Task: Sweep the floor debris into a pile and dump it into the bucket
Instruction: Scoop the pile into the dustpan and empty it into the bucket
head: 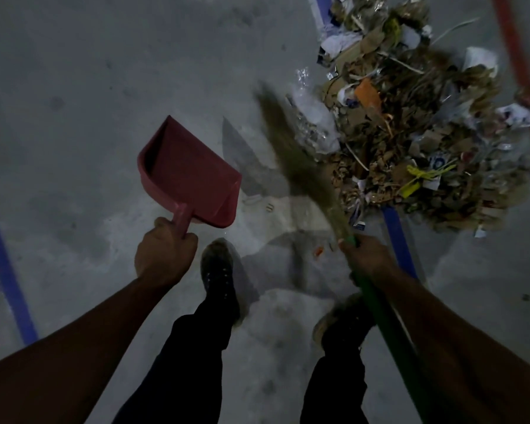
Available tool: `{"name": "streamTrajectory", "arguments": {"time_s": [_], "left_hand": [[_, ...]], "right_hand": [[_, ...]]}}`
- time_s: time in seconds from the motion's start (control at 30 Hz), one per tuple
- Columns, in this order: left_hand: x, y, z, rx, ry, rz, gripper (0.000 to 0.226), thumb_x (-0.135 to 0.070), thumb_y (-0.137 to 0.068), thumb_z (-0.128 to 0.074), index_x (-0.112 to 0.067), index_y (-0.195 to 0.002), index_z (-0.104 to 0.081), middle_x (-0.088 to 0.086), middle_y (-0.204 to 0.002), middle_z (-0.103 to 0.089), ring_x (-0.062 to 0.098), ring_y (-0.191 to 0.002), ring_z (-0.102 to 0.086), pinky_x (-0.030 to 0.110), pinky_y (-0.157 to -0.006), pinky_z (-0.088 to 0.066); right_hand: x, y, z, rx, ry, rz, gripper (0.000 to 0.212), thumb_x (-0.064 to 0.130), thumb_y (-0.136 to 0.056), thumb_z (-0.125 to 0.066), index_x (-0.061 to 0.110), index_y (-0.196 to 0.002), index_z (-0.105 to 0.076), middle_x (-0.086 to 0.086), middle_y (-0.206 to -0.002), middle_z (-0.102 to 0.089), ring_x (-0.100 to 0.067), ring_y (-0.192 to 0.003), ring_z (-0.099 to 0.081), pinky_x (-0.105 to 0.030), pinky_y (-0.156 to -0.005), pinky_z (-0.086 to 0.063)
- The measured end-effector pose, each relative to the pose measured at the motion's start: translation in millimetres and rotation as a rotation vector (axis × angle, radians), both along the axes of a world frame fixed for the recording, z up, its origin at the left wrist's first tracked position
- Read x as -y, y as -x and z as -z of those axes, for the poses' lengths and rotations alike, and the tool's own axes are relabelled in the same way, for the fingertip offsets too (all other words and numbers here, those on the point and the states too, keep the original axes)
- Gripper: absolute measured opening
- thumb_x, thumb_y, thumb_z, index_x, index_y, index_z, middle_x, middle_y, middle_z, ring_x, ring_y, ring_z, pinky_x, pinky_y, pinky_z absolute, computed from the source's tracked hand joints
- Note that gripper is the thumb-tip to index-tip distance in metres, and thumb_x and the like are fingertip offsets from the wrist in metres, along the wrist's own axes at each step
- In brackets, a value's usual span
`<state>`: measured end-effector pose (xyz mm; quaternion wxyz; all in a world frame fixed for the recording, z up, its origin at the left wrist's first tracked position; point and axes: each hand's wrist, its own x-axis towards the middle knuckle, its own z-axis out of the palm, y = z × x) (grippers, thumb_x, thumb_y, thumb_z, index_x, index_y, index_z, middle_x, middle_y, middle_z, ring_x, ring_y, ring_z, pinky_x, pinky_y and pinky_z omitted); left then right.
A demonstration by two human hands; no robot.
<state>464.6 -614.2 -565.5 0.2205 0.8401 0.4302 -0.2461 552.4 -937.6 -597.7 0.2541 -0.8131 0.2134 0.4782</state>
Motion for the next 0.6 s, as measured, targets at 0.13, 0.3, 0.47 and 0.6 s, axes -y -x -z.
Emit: {"name": "streamTrajectory", "arguments": {"time_s": [0.13,0.3,0.47,0.6], "left_hand": [[10,0,-5,-0.003,-0.018,0.008,0.033,-0.026,-0.086,-0.059,0.001,-0.101,-0.047,0.016,-0.088,-0.056,0.033,-0.077,-0.057,0.035,-0.067,-0.046],[31,4,-18,-0.001,-0.029,-0.040,0.036,-0.026,-0.085,-0.059,0.002,-0.105,-0.049,0.021,-0.098,-0.060,0.037,-0.089,-0.060,0.037,-0.072,-0.046],[59,14,-20,0.001,-0.066,-0.118,0.038,-0.027,-0.084,-0.059,0.004,-0.106,-0.052,0.022,-0.102,-0.062,0.036,-0.090,-0.061,0.036,-0.072,-0.046],[89,27,-16,0.006,-0.088,-0.201,0.038,-0.029,-0.082,-0.059,0.004,-0.101,-0.056,0.019,-0.097,-0.064,0.029,-0.080,-0.059,0.031,-0.066,-0.043]], "right_hand": [[22,-6,-23,0.142,-0.042,-0.002,0.024,0.034,-0.099,-0.053,0.012,-0.104,-0.060,-0.010,-0.069,-0.058,-0.027,-0.052,-0.063,-0.029,-0.044,-0.049],[32,25,-58,0.182,-0.134,-0.222,0.021,0.037,-0.099,-0.052,0.029,-0.116,-0.059,0.001,-0.091,-0.066,-0.017,-0.081,-0.064,-0.024,-0.063,-0.047],[52,51,-39,-0.017,-0.168,-0.511,0.014,0.039,-0.097,-0.052,0.030,-0.106,-0.056,0.005,-0.089,-0.062,-0.015,-0.078,-0.062,-0.030,-0.067,-0.051],[92,28,-8,-0.093,-0.104,-0.569,0.016,0.034,-0.098,-0.054,0.022,-0.105,-0.061,-0.002,-0.090,-0.064,-0.014,-0.074,-0.061,-0.025,-0.060,-0.045]]}}
